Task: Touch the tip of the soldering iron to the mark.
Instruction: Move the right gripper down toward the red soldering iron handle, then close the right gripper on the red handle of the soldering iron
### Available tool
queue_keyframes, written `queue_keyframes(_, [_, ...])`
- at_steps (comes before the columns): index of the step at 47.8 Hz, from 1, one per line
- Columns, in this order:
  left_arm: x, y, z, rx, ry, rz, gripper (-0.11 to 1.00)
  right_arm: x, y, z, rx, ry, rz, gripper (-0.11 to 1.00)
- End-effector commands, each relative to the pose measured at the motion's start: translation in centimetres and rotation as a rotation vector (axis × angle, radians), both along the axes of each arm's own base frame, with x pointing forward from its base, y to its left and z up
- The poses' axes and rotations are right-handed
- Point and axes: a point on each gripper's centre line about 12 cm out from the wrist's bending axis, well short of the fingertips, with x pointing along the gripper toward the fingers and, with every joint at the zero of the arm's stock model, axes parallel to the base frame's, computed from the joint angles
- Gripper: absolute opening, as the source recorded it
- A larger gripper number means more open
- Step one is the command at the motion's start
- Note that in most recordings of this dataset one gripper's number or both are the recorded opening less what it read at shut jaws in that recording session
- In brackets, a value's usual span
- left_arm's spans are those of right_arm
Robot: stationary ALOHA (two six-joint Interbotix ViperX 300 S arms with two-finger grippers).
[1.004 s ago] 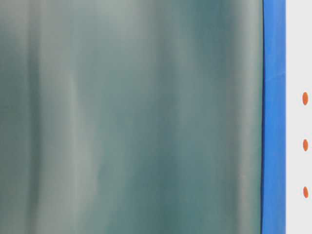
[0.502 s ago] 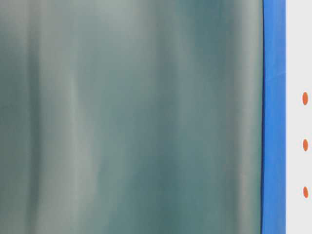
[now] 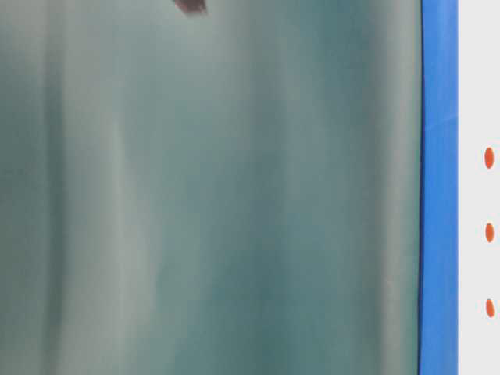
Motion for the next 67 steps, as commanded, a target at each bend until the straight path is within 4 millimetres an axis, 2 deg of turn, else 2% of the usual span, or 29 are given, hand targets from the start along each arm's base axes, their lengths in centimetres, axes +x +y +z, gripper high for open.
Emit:
queue_keyframes(1, [0.1,0.0,0.5,0.001,-0.015,-0.002,0.02,1.7,0.3,0.4,0.016,0.01,-0.002,0.93])
queue_keyframes(7, [0.1,0.0,0.5,0.001,-0.018,-0.002,0.02,3.6,0.5,-1.1,0.06,0.093,-0.017,0.89])
queue_keyframes(14, [0.1,0.0,0.5,0.001,-0.02,-0.002,0.02,6.1,1.3,-2.9,0.103,0.188,-0.025,0.89])
queue_keyframes(21, [0.1,0.0,0.5,0.0,-0.023,-0.002,0.02,8.6,2.5,-4.7,0.132,0.253,-0.024,0.89])
queue_keyframes(34, [0.1,0.0,0.4,0.001,-0.023,-0.002,0.02,12.3,5.5,-9.5,0.184,0.333,-0.018,0.89])
queue_keyframes(43, [0.0,0.0,0.4,0.001,-0.029,-0.002,0.02,13.6,6.7,-12.0,0.211,0.325,-0.032,0.89])
queue_keyframes(57, [0.0,0.0,0.2,0.0,-0.023,-0.002,0.02,15.0,7.1,-16.3,0.242,0.344,-0.089,0.89])
queue_keyframes(67, [0.0,0.0,0.1,0.0,-0.025,-0.002,0.02,15.8,8.0,-17.6,0.237,0.361,-0.082,0.89])
